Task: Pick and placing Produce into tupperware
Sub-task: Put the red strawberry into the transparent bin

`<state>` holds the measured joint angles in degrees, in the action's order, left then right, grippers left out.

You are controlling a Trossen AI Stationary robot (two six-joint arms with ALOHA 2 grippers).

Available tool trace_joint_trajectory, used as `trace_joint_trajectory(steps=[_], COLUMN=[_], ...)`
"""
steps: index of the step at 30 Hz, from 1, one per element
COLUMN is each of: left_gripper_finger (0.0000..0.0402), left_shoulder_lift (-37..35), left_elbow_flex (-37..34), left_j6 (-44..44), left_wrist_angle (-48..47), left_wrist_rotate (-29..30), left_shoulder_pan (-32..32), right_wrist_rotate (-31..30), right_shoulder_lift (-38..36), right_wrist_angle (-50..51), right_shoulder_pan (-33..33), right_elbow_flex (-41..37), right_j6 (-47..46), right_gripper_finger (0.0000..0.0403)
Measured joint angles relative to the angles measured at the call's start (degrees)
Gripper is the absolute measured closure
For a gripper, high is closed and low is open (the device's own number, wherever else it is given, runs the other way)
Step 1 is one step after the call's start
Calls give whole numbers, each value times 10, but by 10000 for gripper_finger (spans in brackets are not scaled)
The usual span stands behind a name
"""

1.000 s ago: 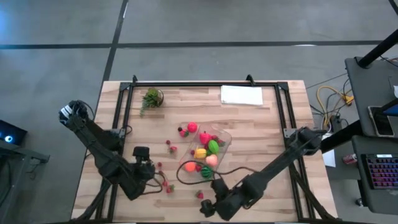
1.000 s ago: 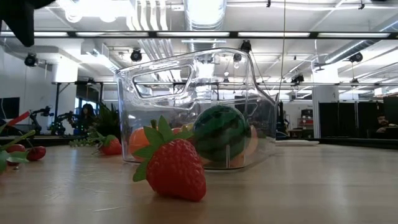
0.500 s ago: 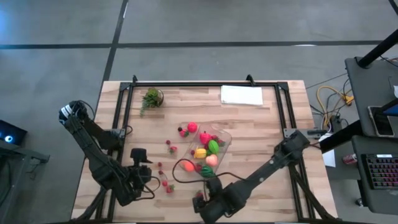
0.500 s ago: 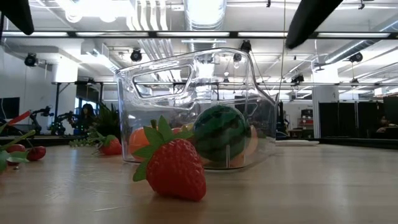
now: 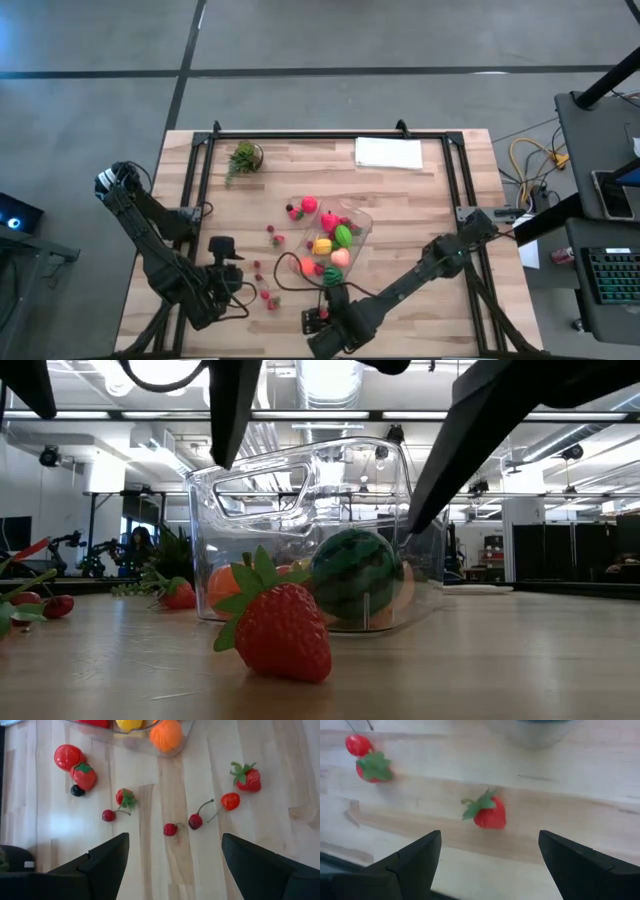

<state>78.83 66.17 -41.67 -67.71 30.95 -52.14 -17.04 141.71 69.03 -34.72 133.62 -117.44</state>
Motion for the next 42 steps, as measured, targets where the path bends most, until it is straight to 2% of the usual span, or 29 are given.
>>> trace_joint_trajectory(steps=[5,19,31,38,42], left_gripper_finger=[100,100,100,100,100], left_shoulder_lift=[0,0,0,0,0], left_elbow_flex=[0,0,0,0,0], left_j6=[0,1,1,1,0], left_wrist_angle=[-22,-23,-23,-22,-20], left_wrist_rotate=[0,1,11,11,11], left_shoulder_pan=[0,0,0,0,0], right_wrist_rotate=[-2,78,110,126,139], right_shoulder_lift=[4,33,37,32,30], right_wrist_angle=[-6,-4,100,216,210], right_shoulder_pan=[7,29,29,14,9], right_elbow_flex=[0,0,-2,0,-2], right_j6=[9,45,21,-16,-13], right_gripper_finger=[76,76,76,76,76])
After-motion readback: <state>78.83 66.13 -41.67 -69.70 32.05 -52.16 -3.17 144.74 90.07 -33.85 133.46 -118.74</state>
